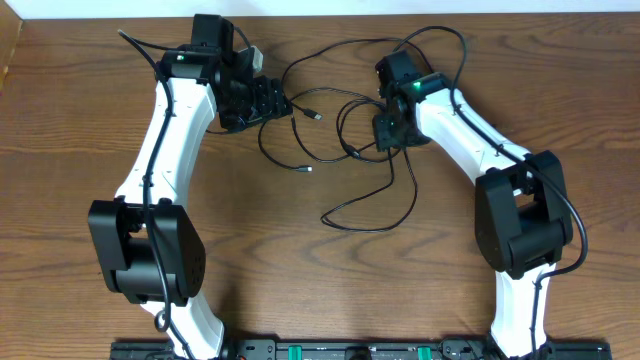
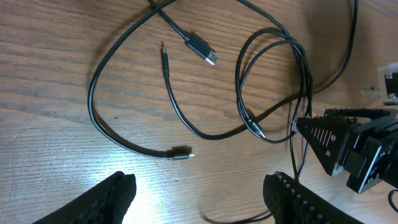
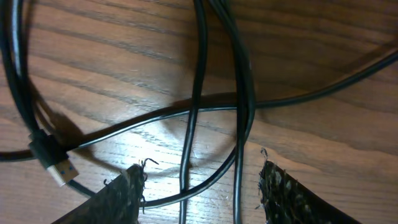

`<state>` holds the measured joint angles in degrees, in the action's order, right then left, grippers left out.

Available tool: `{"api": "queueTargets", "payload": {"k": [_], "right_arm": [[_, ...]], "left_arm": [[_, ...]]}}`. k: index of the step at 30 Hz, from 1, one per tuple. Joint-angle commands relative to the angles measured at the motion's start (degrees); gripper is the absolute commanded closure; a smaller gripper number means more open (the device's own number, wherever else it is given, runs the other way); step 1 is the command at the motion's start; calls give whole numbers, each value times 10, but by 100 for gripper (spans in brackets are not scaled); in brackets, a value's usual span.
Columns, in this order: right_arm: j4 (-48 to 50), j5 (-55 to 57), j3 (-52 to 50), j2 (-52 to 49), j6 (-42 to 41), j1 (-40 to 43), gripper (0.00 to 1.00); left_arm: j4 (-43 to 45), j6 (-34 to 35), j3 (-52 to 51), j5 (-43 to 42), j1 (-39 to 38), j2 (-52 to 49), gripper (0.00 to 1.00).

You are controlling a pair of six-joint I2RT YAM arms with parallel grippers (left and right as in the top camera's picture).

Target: Untangle cables

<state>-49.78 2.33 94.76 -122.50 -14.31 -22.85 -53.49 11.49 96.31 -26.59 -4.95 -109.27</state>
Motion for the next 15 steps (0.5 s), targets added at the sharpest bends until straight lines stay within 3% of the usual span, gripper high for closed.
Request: {"api": "queueTargets", "payload": {"k": [1,9,15], "right_arm": [[3,33,-8,-24,-16,-1,44],[5,33,-8,-53,-29,-1,51],[0,31,-8,-61,-39,-1,68]], "left_arm": [[0,-14,1,7,3,10,29],[-5,-14,1,7,3,10,29],[-5,-14,1,7,3,10,29]]}}
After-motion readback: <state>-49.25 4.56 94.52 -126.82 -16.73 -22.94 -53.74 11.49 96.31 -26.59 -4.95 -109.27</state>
